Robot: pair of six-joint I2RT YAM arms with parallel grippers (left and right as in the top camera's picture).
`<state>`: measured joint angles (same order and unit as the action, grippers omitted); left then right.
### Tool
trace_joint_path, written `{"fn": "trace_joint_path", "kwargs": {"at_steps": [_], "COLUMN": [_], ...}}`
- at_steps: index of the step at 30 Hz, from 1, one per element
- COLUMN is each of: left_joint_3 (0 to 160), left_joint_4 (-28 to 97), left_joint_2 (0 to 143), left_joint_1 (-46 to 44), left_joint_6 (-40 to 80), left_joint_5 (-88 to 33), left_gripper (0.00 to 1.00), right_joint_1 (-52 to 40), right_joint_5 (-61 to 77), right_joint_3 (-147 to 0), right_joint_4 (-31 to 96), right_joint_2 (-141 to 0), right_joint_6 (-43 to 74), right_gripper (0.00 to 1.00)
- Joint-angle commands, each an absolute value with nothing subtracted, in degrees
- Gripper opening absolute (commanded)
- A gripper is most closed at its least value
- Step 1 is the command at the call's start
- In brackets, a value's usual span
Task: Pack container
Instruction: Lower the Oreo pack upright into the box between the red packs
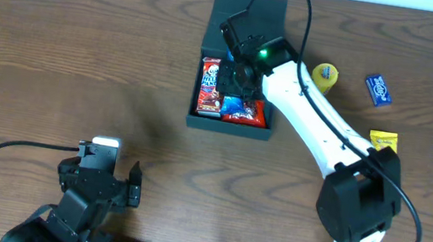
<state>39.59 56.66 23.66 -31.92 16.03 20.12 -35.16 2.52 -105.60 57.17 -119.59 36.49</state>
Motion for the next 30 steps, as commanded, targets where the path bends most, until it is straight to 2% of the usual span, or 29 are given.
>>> {"fn": "trace_joint_path", "kwargs": {"at_steps": [1,16,30], "left_joint_3": [39.11,39.11,39.11], "left_joint_4": [56.75,56.75,56.77], "left_joint_2": [23.40,23.40,23.40], "left_joint_1": [-31.59,-31.59,-31.59], "left_joint_6": [15.22,15.22,15.20], "left_joint_5": [21.15,21.15,21.15], "left_gripper": [0.95,0.95,0.95], "right_joint_1": [-35.22,-35.22,-35.24], "right_joint_5": [1.50,1.74,3.36], "right_joint_3": [-105.19,-98.56,-98.00], "right_joint_4": [57.06,51.35,47.33], "right_joint_2": [-121.69,-123.04,-124.29], "right_joint_6": [37.95,39.33,31.46], "right_gripper": [0.01,0.01,0.02]}}
